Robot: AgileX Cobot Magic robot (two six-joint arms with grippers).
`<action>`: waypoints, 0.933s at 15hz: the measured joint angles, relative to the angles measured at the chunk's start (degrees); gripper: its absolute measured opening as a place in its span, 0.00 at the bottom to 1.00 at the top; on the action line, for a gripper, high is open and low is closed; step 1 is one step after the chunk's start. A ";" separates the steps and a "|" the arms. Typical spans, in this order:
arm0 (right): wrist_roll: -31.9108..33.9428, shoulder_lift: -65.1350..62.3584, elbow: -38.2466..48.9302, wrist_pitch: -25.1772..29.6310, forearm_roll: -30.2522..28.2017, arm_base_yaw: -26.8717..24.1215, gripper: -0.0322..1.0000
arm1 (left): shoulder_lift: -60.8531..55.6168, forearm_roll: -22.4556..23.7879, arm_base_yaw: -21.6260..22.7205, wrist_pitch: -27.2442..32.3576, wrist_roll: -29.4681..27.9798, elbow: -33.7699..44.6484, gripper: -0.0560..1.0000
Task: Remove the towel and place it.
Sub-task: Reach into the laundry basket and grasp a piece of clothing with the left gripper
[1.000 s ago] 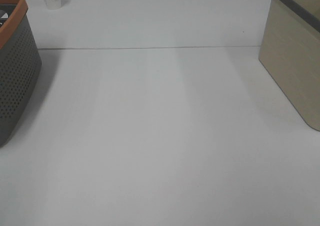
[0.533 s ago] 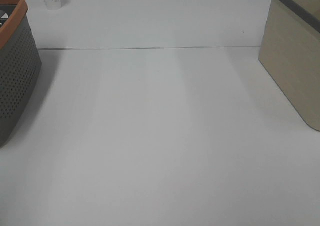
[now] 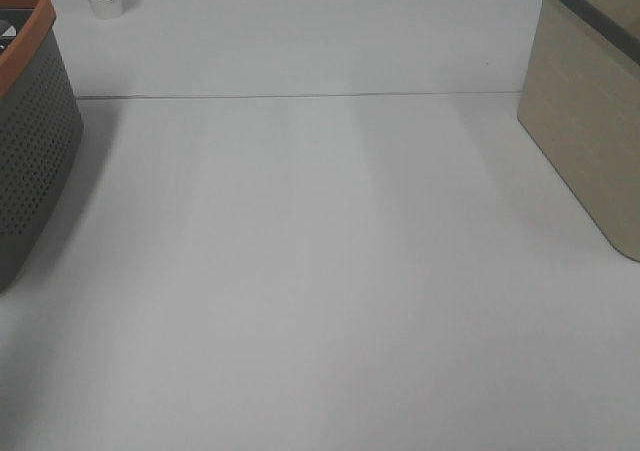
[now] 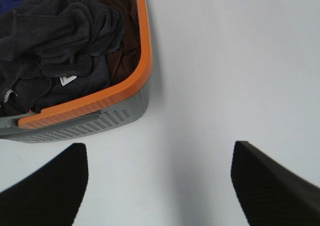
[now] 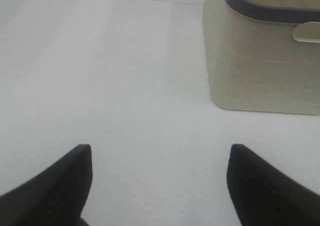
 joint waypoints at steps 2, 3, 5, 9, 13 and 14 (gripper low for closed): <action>0.00 0.00 0.00 0.00 0.00 0.00 0.75 | 4.41 0.00 0.00 -0.06 1.20 -2.35 0.75; 0.00 0.00 0.00 0.00 0.00 0.00 0.75 | 7.39 0.00 0.00 -0.06 2.01 -4.13 0.75; 0.00 0.00 0.00 0.00 0.00 0.00 0.75 | 14.09 0.00 0.00 -0.11 4.53 -9.63 0.75; 0.00 0.00 0.00 0.00 0.00 0.00 0.75 | 21.89 0.00 0.00 1.03 6.30 -17.07 0.75; 0.00 0.00 0.00 0.00 0.00 0.00 0.75 | 30.71 0.00 0.00 4.98 9.40 -27.50 0.75; 0.00 0.00 0.00 0.00 0.00 0.00 0.75 | 32.77 -0.06 0.00 6.47 10.71 -30.02 0.75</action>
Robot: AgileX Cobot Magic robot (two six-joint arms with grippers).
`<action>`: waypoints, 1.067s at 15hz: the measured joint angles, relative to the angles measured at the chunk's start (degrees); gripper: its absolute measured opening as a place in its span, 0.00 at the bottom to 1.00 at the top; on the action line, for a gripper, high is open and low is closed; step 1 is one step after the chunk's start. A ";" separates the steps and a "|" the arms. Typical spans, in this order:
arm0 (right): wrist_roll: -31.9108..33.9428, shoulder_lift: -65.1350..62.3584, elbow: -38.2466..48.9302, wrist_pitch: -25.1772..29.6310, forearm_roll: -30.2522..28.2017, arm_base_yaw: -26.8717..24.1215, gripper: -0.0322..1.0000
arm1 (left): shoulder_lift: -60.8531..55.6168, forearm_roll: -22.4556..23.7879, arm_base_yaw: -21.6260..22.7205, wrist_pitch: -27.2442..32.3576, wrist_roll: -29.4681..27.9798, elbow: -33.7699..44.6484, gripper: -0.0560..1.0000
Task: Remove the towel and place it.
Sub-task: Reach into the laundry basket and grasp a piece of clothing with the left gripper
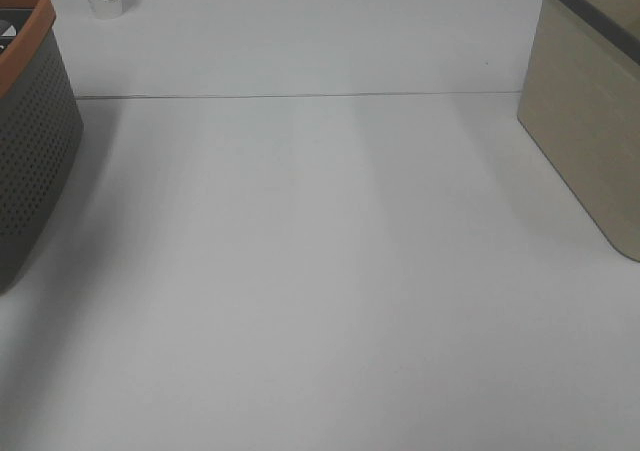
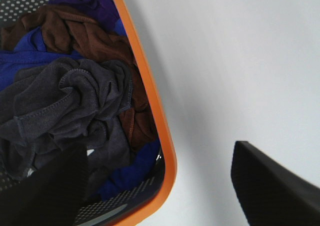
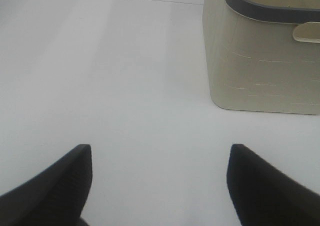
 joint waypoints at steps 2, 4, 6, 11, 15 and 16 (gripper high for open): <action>0.00 0.00 0.00 0.00 0.00 0.00 0.75 | 4.87 -0.80 0.57 2.23 3.09 -5.67 0.75; 0.00 0.00 0.00 0.00 0.00 0.00 0.75 | 9.11 -4.87 3.27 2.35 6.53 -10.03 0.75; 0.00 0.00 0.00 0.00 0.00 0.00 0.75 | 13.46 -11.23 7.91 2.35 15.30 -13.18 0.75; 0.23 0.00 0.00 0.00 -0.06 0.00 0.75 | 16.79 -12.49 15.53 2.52 24.87 -13.41 0.75; 0.23 0.00 0.00 0.00 -0.11 0.00 0.75 | 18.22 -14.67 21.20 2.52 30.88 -13.41 0.75; 0.23 0.00 0.00 0.00 -0.11 0.00 0.75 | 19.42 -15.99 22.35 2.52 32.83 -13.41 0.75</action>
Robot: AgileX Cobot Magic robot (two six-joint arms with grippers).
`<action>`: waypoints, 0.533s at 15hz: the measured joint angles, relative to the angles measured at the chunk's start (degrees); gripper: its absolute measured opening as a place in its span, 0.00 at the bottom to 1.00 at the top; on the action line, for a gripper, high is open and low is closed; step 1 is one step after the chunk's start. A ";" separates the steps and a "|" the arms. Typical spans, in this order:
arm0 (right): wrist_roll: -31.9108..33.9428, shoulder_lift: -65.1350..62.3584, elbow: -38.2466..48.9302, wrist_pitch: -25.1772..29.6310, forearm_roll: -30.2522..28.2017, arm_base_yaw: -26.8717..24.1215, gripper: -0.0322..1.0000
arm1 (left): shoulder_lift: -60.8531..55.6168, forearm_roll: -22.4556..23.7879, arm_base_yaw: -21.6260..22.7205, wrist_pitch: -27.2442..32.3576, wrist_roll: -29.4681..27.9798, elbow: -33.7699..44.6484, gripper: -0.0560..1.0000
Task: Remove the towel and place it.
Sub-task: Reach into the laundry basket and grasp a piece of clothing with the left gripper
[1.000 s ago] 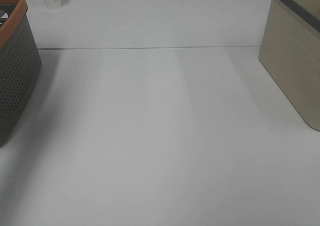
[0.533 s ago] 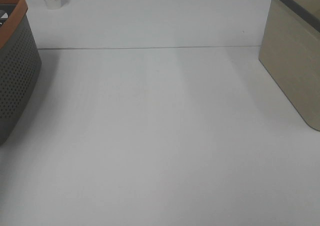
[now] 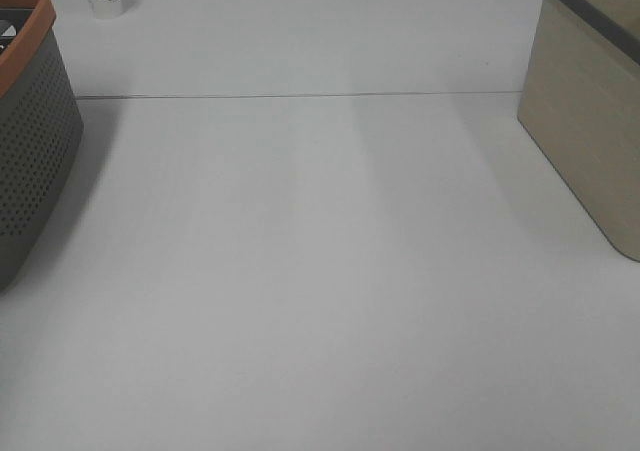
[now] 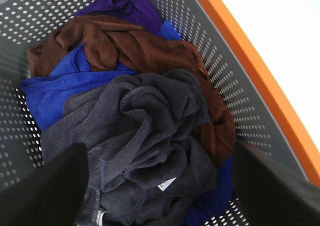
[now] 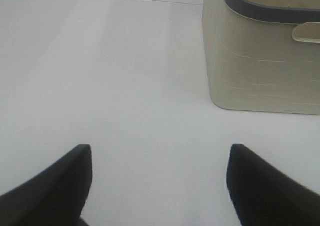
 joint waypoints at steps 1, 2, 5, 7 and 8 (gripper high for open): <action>0.00 0.00 0.00 0.00 0.00 0.00 0.75 | 0.69 -0.92 0.57 -0.06 1.15 0.00 0.75; 0.06 0.00 0.00 0.00 0.00 0.00 0.75 | 1.95 -1.95 1.49 -0.06 3.15 0.00 0.75; 0.06 0.00 0.00 0.00 0.00 0.00 0.75 | 7.05 -2.75 2.86 -0.11 6.65 0.00 0.75; 0.11 0.00 0.00 0.00 0.00 0.00 0.75 | 9.74 -1.83 2.92 -0.17 6.82 0.00 0.75; 0.11 0.00 0.00 0.00 0.00 0.00 0.75 | 10.37 -1.49 2.98 -0.17 6.93 0.00 0.75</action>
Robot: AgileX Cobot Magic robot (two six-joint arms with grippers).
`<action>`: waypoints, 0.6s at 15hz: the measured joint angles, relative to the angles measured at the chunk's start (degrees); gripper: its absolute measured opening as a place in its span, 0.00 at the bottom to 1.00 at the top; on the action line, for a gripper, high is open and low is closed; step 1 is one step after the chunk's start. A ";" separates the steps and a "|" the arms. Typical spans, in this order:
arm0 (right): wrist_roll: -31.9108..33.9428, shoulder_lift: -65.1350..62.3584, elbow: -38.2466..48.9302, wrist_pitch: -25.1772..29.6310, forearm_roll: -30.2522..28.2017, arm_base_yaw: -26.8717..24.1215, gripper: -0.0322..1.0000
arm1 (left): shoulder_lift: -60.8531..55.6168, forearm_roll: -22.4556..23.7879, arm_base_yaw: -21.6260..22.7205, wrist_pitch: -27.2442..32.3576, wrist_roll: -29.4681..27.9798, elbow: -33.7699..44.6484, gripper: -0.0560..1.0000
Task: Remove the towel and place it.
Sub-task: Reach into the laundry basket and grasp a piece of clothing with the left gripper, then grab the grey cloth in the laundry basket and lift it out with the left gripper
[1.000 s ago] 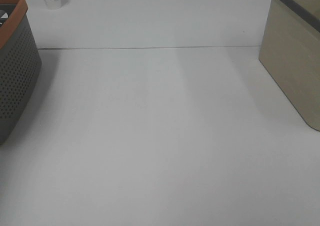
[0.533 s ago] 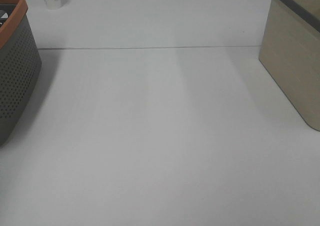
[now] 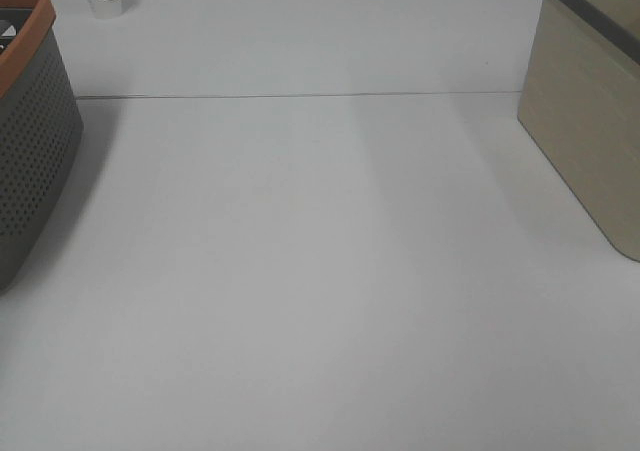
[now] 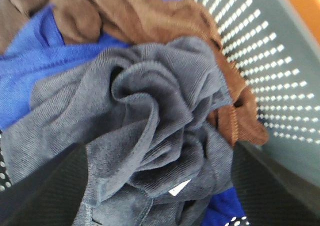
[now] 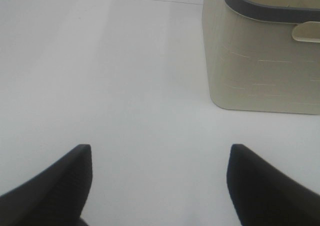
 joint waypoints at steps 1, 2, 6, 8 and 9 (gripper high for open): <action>0.00 0.00 0.00 0.00 0.00 0.00 0.75 | 0.92 0.57 0.23 0.00 0.00 0.00 0.75; 0.00 0.00 0.00 0.00 0.00 0.00 0.75 | 1.66 0.74 0.74 0.00 0.00 0.00 0.75; 0.11 0.00 0.00 0.00 0.00 0.00 0.75 | 2.86 1.15 3.32 -0.11 0.23 0.00 0.75; 0.11 0.00 0.00 0.00 -0.11 0.00 0.75 | 3.27 1.09 3.61 -0.34 0.23 0.00 0.75; 0.17 0.00 0.00 0.00 -0.11 0.00 0.75 | 3.61 0.74 3.61 -0.34 0.23 0.00 0.75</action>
